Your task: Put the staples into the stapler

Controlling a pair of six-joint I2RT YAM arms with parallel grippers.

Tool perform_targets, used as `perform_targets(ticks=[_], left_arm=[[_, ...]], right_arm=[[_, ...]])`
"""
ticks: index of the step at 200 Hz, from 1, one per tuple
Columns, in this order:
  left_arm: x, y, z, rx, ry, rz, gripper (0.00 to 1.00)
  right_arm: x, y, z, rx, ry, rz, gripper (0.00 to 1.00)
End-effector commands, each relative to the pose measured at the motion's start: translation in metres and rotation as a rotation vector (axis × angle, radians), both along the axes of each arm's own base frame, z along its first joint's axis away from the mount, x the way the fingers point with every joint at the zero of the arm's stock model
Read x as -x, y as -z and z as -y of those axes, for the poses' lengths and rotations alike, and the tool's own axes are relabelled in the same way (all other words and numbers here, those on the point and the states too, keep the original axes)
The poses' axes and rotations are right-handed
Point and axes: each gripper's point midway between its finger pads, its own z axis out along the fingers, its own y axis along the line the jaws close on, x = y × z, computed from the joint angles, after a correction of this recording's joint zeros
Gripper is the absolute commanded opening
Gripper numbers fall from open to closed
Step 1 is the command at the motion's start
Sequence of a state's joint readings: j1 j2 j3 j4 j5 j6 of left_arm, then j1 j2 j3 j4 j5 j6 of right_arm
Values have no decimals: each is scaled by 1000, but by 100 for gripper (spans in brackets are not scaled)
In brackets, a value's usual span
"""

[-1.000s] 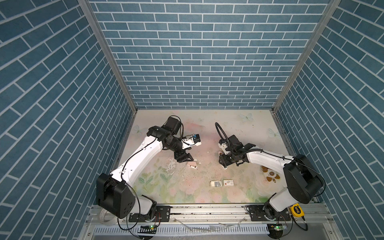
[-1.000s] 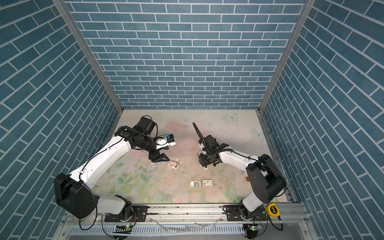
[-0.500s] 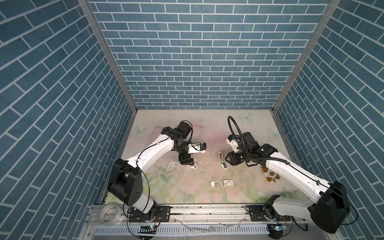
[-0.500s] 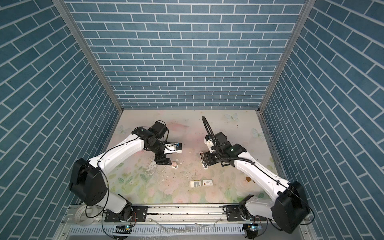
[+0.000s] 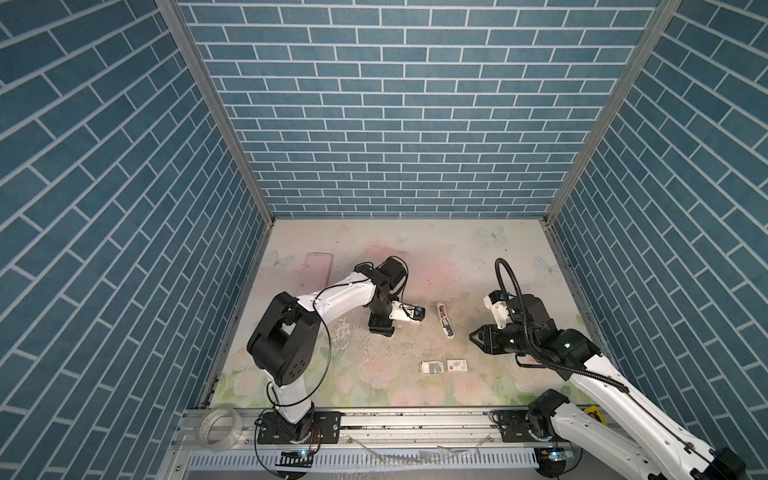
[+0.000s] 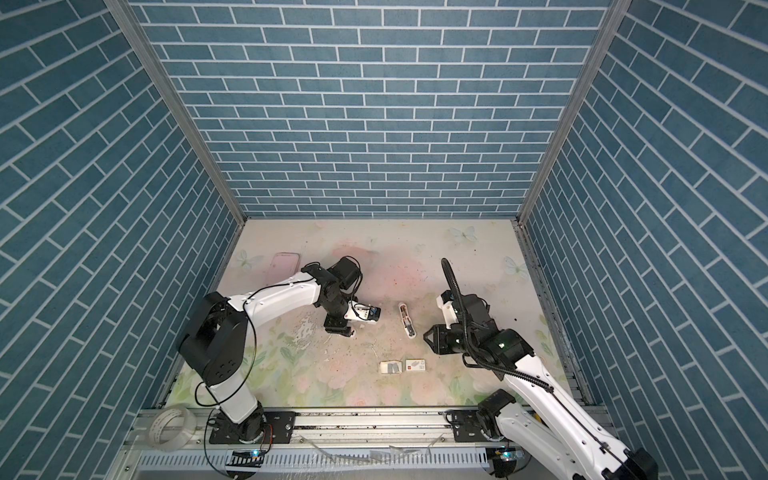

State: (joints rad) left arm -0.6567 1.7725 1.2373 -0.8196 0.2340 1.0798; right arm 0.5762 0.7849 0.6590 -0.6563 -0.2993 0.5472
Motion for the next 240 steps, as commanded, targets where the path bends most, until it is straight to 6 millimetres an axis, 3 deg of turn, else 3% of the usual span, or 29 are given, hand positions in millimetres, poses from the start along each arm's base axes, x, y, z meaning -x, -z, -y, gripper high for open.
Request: perform_targets(ticks=[1,25,51,113,137,174,193,240], left_arm=[[-3,9,0,-42,30,7,63],[-3,13,-2,-63,35,-6,52],[0,13,-4,-70,39,-9,47],[2,0,-1,-42,36,1,51],[4,2,-2,-47,39,-9,39],[8,5,-3,-56,44,-22,33],[8,5,-2,-54,43,-17,26],[5,-17,1,-20,-1,16,5]], right_arm=[[-2,-10,-6,-75,15,-11,35],[-4,-12,-7,-90,15,-9,34],[-6,-10,-7,-103,16,-15,32],[-7,-3,-7,-114,23,-24,30],[-8,-3,-7,-118,23,-25,30],[-8,-3,-8,-123,22,-26,28],[-9,-5,-8,-127,22,-26,27],[-15,-17,-25,-178,-13,-82,27]])
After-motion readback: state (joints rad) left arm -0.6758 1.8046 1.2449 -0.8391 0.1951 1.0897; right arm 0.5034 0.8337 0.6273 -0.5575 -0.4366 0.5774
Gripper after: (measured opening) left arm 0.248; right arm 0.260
